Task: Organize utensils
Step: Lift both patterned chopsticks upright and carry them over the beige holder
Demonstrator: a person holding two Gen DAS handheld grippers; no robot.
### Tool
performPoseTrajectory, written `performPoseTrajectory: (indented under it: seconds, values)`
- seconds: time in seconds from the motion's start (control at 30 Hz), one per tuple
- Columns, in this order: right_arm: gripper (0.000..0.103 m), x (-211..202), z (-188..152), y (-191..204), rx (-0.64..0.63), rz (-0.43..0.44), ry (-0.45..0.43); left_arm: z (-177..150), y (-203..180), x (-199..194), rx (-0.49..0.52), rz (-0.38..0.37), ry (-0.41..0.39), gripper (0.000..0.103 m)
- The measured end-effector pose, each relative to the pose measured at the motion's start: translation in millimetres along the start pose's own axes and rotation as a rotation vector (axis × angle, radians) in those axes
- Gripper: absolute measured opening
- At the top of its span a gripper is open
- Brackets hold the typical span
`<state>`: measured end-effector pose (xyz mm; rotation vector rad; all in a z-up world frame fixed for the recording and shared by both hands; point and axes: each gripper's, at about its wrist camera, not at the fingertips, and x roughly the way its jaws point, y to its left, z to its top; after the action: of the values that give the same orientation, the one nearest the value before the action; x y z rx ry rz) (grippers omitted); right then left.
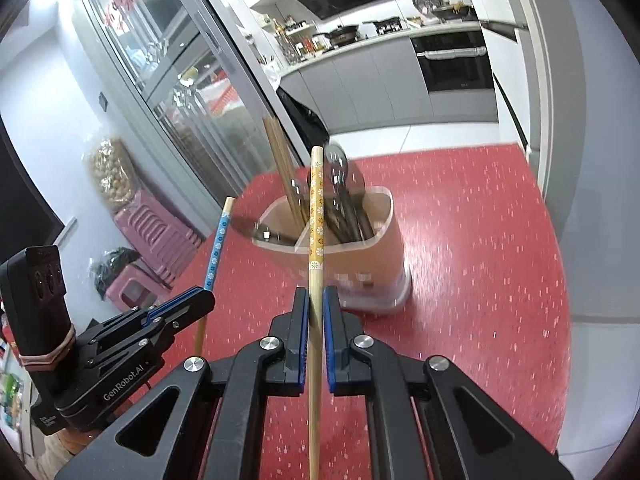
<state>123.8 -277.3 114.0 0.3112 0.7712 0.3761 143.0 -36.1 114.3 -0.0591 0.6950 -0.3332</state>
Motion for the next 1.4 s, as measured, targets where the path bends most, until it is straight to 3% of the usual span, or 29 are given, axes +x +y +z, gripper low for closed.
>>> performPoseTrajectory:
  seconds: [0.33,0.6,0.8,1.1,1.4]
  values:
    - [0.008,9,46,3,-0.01,-0.004,-0.075,52,18,8,-0.039,0.015,-0.094,0.033]
    - [0.008,20,81,6,-0.049,-0.022,-0.193,90,21,19,-0.089,-0.016,-0.203,0.033]
    - [0.008,34,97,2,-0.082,-0.039,-0.268,104,19,40,-0.096,0.012,-0.249,0.033]
    - [0.007,68,113,-5,-0.103,-0.052,-0.305,123,23,74,-0.115,0.07,-0.311,0.033]
    - [0.007,94,113,-6,-0.17,-0.111,-0.365,122,32,104,-0.149,0.103,-0.342,0.033]
